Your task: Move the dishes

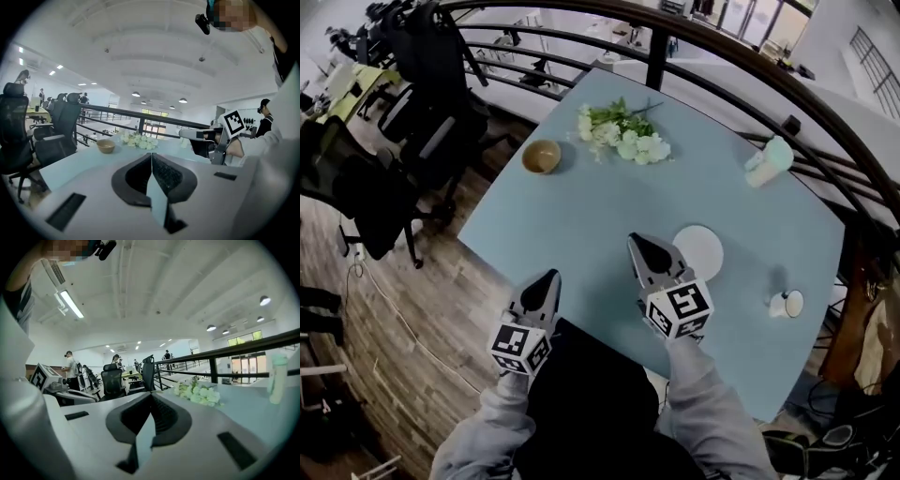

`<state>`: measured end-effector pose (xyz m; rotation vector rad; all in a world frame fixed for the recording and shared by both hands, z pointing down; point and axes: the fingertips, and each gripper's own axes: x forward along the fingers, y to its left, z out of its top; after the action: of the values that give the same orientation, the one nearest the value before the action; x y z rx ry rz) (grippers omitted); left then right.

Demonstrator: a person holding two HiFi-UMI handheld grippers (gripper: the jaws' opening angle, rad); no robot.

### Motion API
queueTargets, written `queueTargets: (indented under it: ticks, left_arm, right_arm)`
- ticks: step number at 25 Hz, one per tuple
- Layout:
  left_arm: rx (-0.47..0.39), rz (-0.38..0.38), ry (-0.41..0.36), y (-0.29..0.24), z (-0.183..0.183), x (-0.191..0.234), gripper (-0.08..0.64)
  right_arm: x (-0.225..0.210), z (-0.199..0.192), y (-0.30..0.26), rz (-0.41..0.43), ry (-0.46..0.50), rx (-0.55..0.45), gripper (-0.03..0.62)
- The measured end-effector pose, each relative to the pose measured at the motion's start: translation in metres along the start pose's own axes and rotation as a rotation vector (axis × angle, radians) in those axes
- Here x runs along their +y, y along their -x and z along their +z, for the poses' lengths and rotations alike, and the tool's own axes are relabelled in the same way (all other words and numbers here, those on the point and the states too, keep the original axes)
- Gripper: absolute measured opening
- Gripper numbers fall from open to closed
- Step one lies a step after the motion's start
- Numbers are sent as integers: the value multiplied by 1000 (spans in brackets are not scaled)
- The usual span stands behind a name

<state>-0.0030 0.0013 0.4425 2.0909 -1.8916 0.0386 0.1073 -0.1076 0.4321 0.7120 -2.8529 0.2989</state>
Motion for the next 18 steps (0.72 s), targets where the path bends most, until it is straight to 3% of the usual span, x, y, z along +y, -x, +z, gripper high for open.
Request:
queueTargets:
  ticks: [6, 15, 18]
  left_arm:
    - [-25, 103, 40, 22, 0, 47, 17]
    - [-44, 118, 66, 19, 17, 127, 17]
    - [-41, 112, 74, 14, 23, 155, 17]
  right_arm:
    - [27, -3, -52, 75, 18, 46, 8]
    - [40, -5, -135, 64, -83, 106, 11]
    - [40, -1, -159, 45, -98, 120, 91]
